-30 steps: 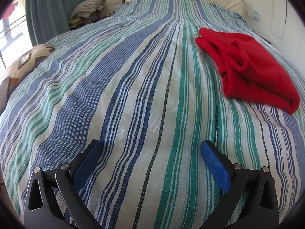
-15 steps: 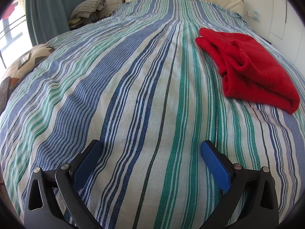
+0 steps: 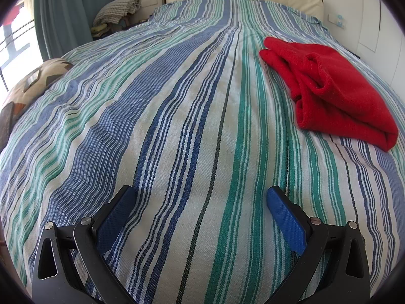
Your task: Fold small clothes
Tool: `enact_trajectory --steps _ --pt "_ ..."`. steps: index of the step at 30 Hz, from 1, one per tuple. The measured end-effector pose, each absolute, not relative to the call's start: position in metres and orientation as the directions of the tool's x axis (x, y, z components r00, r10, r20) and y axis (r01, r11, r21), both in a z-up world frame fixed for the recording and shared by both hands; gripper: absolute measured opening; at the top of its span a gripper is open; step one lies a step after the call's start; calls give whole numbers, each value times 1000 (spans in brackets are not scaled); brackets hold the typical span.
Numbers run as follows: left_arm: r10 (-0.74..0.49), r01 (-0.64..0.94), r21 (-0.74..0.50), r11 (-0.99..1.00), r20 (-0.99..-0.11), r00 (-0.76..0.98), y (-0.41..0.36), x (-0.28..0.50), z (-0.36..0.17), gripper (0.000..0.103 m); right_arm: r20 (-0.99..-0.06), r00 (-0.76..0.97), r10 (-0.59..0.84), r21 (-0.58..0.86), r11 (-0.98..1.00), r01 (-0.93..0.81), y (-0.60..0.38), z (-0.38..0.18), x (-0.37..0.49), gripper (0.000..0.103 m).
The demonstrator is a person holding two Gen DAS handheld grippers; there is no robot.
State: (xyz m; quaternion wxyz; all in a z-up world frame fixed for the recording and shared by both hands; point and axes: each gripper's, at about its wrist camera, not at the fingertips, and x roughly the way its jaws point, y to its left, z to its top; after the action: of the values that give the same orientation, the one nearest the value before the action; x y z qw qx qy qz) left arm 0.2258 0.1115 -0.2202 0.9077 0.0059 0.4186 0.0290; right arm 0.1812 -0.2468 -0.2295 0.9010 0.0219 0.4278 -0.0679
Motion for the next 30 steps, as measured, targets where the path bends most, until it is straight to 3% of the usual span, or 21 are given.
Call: enact_trajectory --steps 30 --pt "60 -52 34 998 -756 652 111 226 -221 103 -772 628 -97 -10 990 140 -248 -229 180 103"
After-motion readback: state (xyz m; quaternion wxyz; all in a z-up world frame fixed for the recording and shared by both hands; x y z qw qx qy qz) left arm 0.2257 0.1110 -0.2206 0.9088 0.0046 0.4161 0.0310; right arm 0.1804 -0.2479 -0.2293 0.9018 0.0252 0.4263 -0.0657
